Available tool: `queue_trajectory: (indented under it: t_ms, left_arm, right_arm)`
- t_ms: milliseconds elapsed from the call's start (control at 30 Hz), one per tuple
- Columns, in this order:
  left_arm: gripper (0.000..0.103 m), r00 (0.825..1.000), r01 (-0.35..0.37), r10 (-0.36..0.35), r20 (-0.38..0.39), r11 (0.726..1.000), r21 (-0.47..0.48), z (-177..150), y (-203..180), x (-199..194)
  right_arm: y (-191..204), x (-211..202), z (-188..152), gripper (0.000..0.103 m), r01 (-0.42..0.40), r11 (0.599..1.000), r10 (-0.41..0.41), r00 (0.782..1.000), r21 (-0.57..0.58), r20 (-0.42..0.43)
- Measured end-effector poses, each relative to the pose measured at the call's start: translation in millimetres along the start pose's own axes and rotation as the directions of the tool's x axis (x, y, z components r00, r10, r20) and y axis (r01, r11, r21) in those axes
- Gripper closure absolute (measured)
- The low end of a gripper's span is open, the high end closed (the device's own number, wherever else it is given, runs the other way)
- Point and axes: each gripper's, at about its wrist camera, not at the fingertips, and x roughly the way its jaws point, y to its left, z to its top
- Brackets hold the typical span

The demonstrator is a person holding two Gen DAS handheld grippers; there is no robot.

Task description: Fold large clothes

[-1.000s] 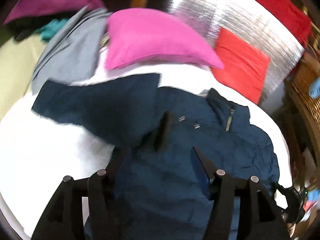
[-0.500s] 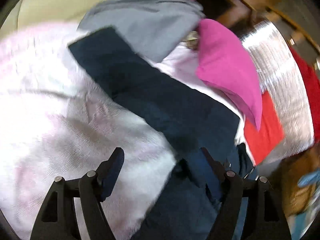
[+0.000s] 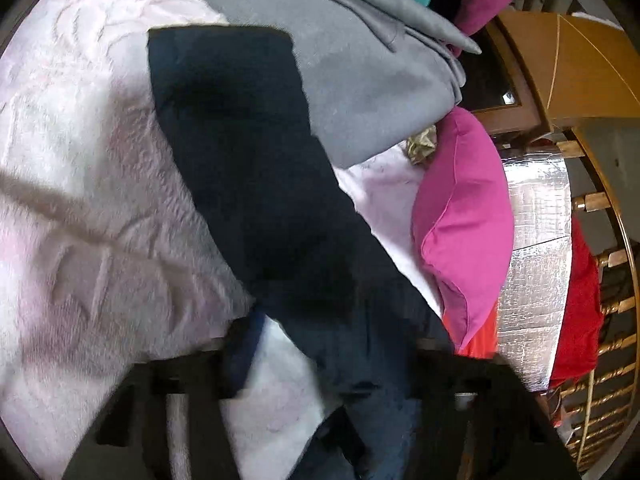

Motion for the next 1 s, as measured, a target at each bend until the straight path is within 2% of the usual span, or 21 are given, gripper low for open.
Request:
queue_trajectory:
  t_ms: [100,167,233,267,300,400,500,533,567,600,633,700,767,833,867,967,1000]
  left_arm:
    - [0.086,1.0,0.009,-0.011,0.027,0.999,0.052,1,-12,-2]
    - [0.089,0.997,0.033,-0.041,0.063,0.992,0.124,-5,-32,-11]
    - [0.09,0.995,0.039,-0.057,0.076,0.973,0.226,-17,-61,-21]
    - [0.091,0.994,0.043,-0.07,0.083,0.954,0.295,-28,-79,-26]
    - [0.092,0.992,0.053,-0.091,0.086,0.926,0.374,-42,-101,-33]
    - [0.093,0.988,0.088,-0.142,0.062,0.842,0.532,-86,-141,-52]
    - [0.094,0.983,0.146,-0.182,-0.015,0.733,0.664,-141,-176,-61]
    - [0.094,0.982,0.167,-0.183,-0.055,0.685,0.71,-166,-189,-61]
    - [0.094,0.982,0.173,-0.174,-0.077,0.65,0.74,-183,-196,-59]
    - [0.094,0.982,0.178,-0.155,-0.106,0.591,0.787,-210,-204,-55]
    - [0.094,0.982,0.184,-0.139,-0.128,0.549,0.816,-231,-209,-52]
    - [0.094,0.98,0.197,-0.084,-0.179,0.492,0.848,-267,-211,-34]
    - [0.094,0.973,0.204,-0.007,-0.229,0.48,0.853,-290,-205,-11]
    - [0.094,0.957,0.177,0.111,-0.267,0.506,0.844,-305,-192,17]
    - [0.094,0.944,0.171,0.158,-0.291,0.519,0.837,-309,-186,28]
    - [0.093,0.872,0.141,0.317,-0.373,0.567,0.812,-318,-165,57]
    - [0.091,0.844,0.131,0.35,-0.406,0.6,0.789,-315,-158,61]
  right_arm:
    - [2,3,-2,0.028,-0.004,1.0,0.004,1.0,-0.001,0.0]
    - [0,1,-2,0.028,-0.006,1.0,0.006,1.0,0.005,0.007]
    - [-3,-2,-1,0.028,-0.01,1.0,0.01,1.0,0.014,0.016]
    - [-3,-4,0,0.028,-0.013,1.0,0.013,1.0,0.019,0.021]
    - [-3,-6,0,0.028,-0.016,1.0,0.015,1.0,0.022,0.024]
    - [-4,-11,1,0.028,-0.025,0.999,0.025,0.999,0.026,0.028]
    - [-5,-14,2,0.028,-0.041,0.998,0.04,0.999,0.038,0.027]
    - [-4,-14,2,0.028,-0.044,0.998,0.043,0.999,0.038,0.027]
    - [-5,-15,3,0.028,-0.049,0.998,0.048,0.998,0.039,0.026]
    - [-5,-16,3,0.028,-0.054,0.998,0.053,0.998,0.04,0.026]
    - [-5,-17,3,0.028,-0.057,0.998,0.056,0.998,0.042,0.027]
    - [-8,-19,5,0.028,-0.068,0.996,0.067,0.997,0.055,0.029]
    - [-11,-21,6,0.028,-0.077,0.995,0.075,0.997,0.066,0.03]
    - [-14,-22,8,0.028,-0.084,0.993,0.082,0.996,0.078,0.031]
    - [-15,-22,8,0.028,-0.09,0.993,0.087,0.996,0.082,0.035]
    - [-17,-23,10,0.028,-0.094,0.992,0.092,0.995,0.087,0.029]
    - [-18,-23,11,0.028,-0.095,0.991,0.093,0.995,0.09,0.027]
